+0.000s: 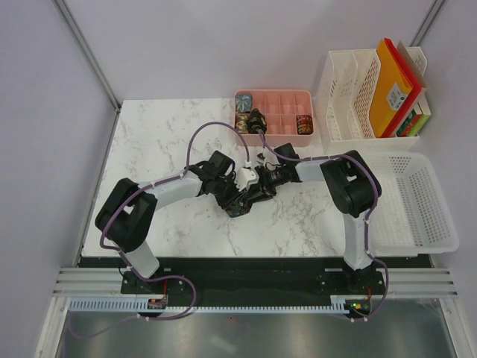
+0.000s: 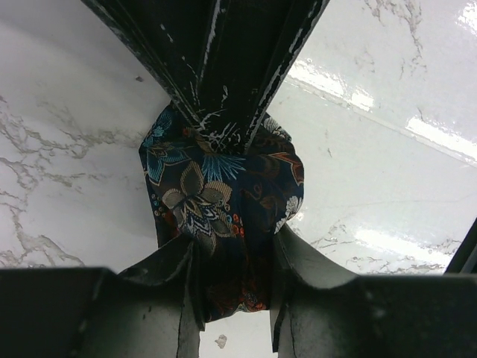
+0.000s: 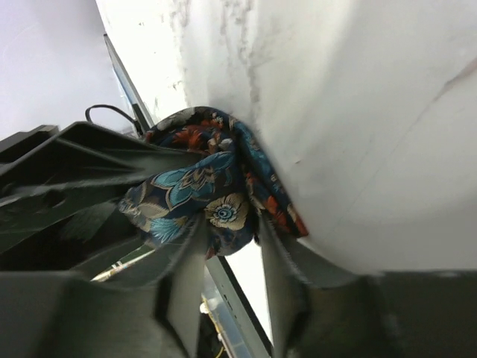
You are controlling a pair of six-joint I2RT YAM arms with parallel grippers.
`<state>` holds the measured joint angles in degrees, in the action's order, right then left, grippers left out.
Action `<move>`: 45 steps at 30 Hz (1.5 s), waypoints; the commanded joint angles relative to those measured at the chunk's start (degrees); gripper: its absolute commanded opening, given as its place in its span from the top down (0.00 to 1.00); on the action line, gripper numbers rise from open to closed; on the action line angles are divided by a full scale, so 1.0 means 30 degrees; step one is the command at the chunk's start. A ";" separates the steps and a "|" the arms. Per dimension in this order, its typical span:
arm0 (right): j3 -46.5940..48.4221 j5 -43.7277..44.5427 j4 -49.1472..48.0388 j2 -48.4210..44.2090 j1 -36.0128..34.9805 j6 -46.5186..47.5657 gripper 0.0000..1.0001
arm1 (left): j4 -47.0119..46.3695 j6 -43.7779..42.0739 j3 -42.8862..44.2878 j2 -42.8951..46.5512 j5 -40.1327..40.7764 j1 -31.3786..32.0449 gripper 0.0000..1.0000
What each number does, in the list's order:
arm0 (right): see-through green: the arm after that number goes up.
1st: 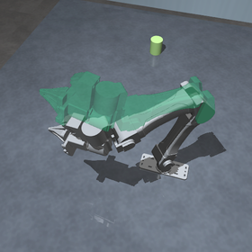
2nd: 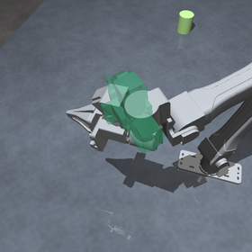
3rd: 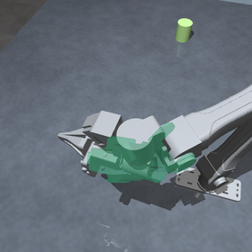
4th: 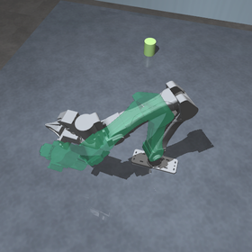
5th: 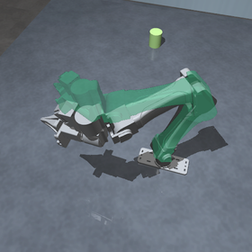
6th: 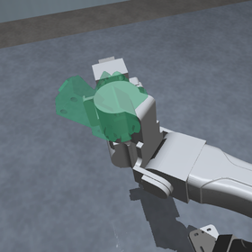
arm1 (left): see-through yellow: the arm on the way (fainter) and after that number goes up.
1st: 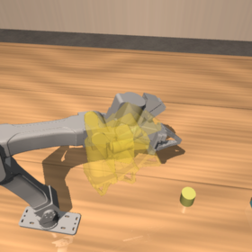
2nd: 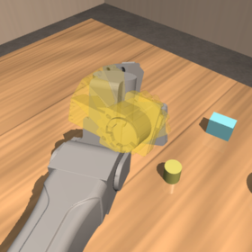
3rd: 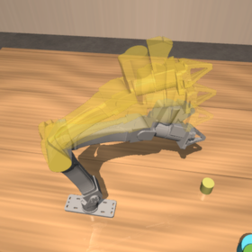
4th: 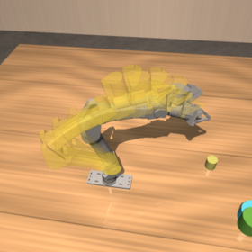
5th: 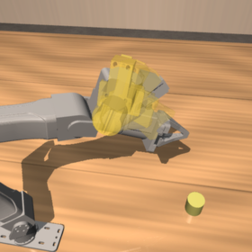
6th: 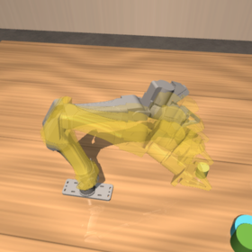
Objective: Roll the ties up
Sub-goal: Roll the tie at the center of the board.
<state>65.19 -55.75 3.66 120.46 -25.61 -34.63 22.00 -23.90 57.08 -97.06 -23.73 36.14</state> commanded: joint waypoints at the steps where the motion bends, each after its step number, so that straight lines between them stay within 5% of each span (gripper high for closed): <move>1: 0.0067 0.0770 0.0626 -0.1657 0.0098 0.0764 0.53 | 0.1573 -0.0588 -0.0950 -0.0226 0.0145 0.0199 0.82; 19: -0.0460 -0.0052 -0.1894 -0.2362 -0.1160 -0.1464 0.41 | 0.1778 -0.0968 -0.0423 -0.0461 0.0262 0.0199 0.82; 21: -0.0489 0.0124 -0.1865 -0.1954 -0.1279 -0.1289 0.48 | 0.1807 -0.0997 -0.0394 -0.0461 0.0320 0.0199 0.81; 22: -0.0489 0.0241 -0.1894 -0.1691 -0.1279 -0.1317 0.65 | 0.1808 -0.0969 -0.0336 -0.0403 0.0321 0.0199 0.81; 26: -0.0752 0.0796 -0.1689 -0.0314 -0.0929 -0.1259 0.99 | 0.1866 -0.0910 -0.0218 -0.0052 0.0379 0.0170 0.62; 32: -0.0782 0.1676 -0.1250 0.0185 -0.0693 -0.0176 1.00 | 0.2100 -0.0413 0.0191 0.0564 0.0147 0.0170 0.43; 45: -0.0197 0.3523 0.1035 0.1505 -0.0459 0.1671 1.00 | 0.2833 0.0321 0.1978 0.0302 -0.0324 0.0199 0.37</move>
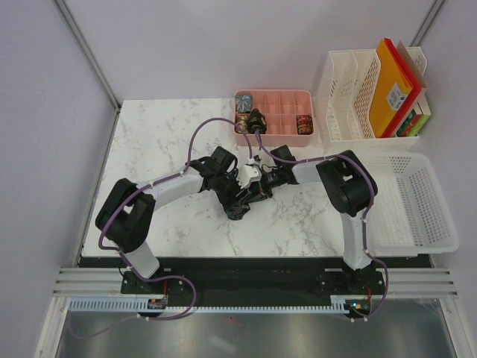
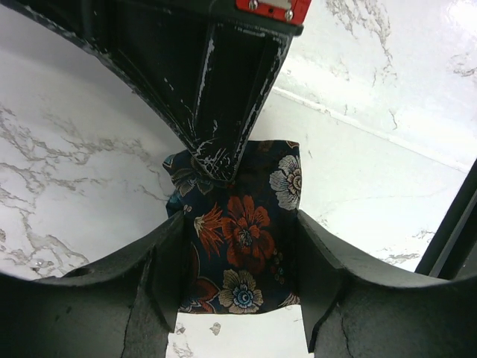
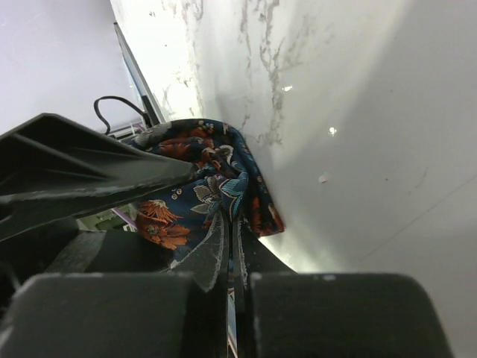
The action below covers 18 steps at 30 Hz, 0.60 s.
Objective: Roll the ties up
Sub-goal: Roll the tie at the center of the board.
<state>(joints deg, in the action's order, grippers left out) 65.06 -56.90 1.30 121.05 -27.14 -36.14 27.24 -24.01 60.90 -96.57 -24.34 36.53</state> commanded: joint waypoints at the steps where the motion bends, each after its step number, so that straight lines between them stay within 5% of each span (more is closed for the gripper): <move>1: -0.0037 0.3968 0.1851 0.1367 0.0051 0.2232 1.00 | 0.1142 0.0328 0.0733 0.0025 -0.0004 0.0068 0.37; 18: 0.0346 0.4466 0.2526 0.1075 0.0022 0.2993 1.00 | 0.0938 0.0269 0.0734 0.0843 -0.1174 0.0068 0.35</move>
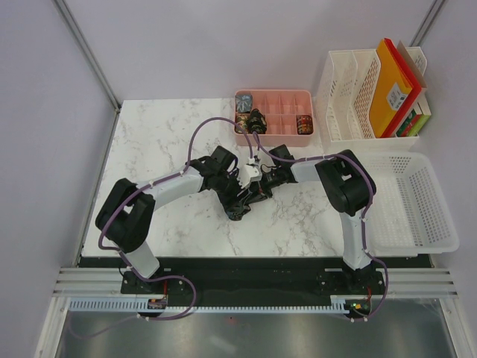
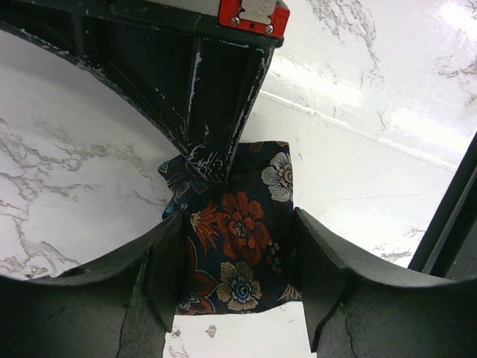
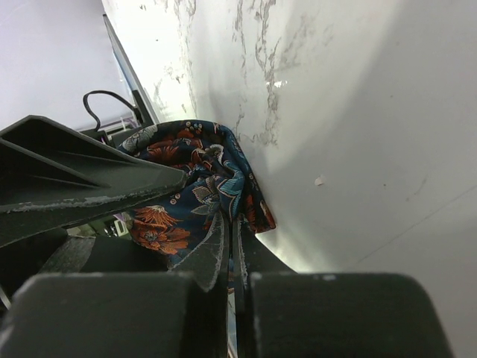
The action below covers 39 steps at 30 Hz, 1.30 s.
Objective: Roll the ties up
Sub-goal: Roll the tie at the center of the board.
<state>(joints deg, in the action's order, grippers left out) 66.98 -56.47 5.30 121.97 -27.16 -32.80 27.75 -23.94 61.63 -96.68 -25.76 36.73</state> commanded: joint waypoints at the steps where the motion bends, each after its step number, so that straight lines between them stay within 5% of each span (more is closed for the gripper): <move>1: -0.0267 0.4321 0.1163 0.0652 0.0029 0.1879 1.00 | 0.0712 0.0247 0.0464 0.0967 -0.0875 0.0003 0.34; 20: -0.0061 0.4292 0.1280 0.0300 -0.0059 0.2201 1.00 | -0.0138 -0.0865 -0.0356 0.2810 -0.1785 -0.0085 0.23; 22: -0.0061 0.4291 0.1338 0.0270 -0.0088 0.2231 1.00 | -0.0167 -0.1596 -0.0444 0.3309 -0.2251 -0.0348 0.19; 23: -0.0090 0.4262 0.1339 0.0241 -0.0088 0.2289 1.00 | -0.0196 -0.1947 -0.0502 0.3892 -0.2486 -0.0436 0.07; 26: -0.0061 0.4262 0.1368 0.0212 -0.0088 0.2290 1.00 | -0.0080 -0.4169 -0.0940 0.5326 -0.3862 -0.0934 0.01; 33: -0.0003 0.4232 0.1368 0.0212 -0.0147 0.2290 1.00 | 0.2959 -1.6780 -0.3255 0.7559 -0.6439 -0.1345 0.01; 39: 0.0144 0.4145 0.1368 0.0241 -0.0205 0.2289 1.00 | 0.4081 -2.1422 -0.3110 0.6392 -0.7001 -0.1257 0.01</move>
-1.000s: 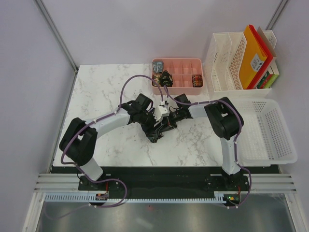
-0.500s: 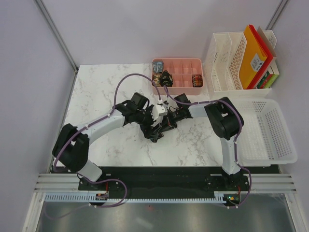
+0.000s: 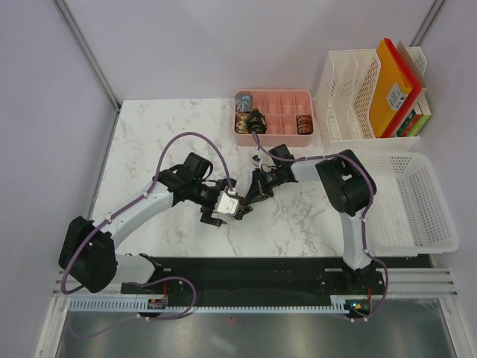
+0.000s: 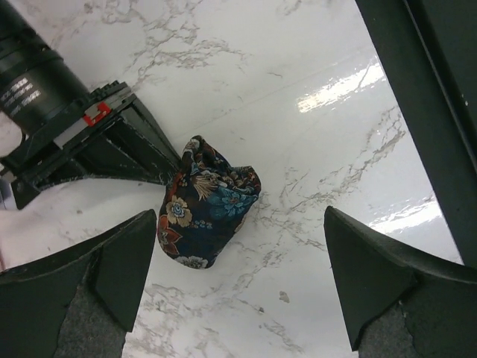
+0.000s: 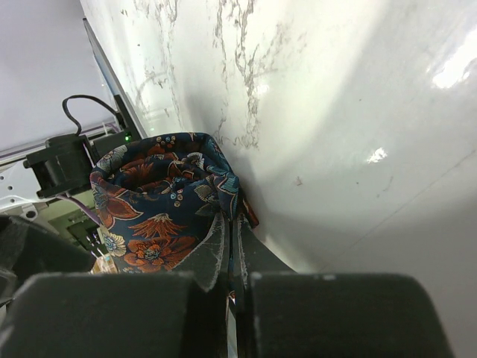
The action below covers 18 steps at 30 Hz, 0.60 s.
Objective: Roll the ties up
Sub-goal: Roll the tie at the center of the board.
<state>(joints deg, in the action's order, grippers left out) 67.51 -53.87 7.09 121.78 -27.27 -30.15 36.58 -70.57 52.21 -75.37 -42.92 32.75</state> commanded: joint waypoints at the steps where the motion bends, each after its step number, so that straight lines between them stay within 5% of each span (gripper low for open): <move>1: -0.0031 0.3278 0.0771 0.0335 -0.0169 0.1350 1.00 | 0.1138 -0.6385 0.0059 -0.0947 -0.1223 0.0069 0.01; 18: 0.0145 0.3073 0.0741 0.0512 -0.0257 0.1232 1.00 | -0.2847 -1.0461 0.0470 -0.4464 0.0712 0.0303 0.04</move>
<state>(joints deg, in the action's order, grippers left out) 67.94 -53.54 7.84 121.75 -27.51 -30.13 32.08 -95.42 52.62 -87.24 -41.52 33.32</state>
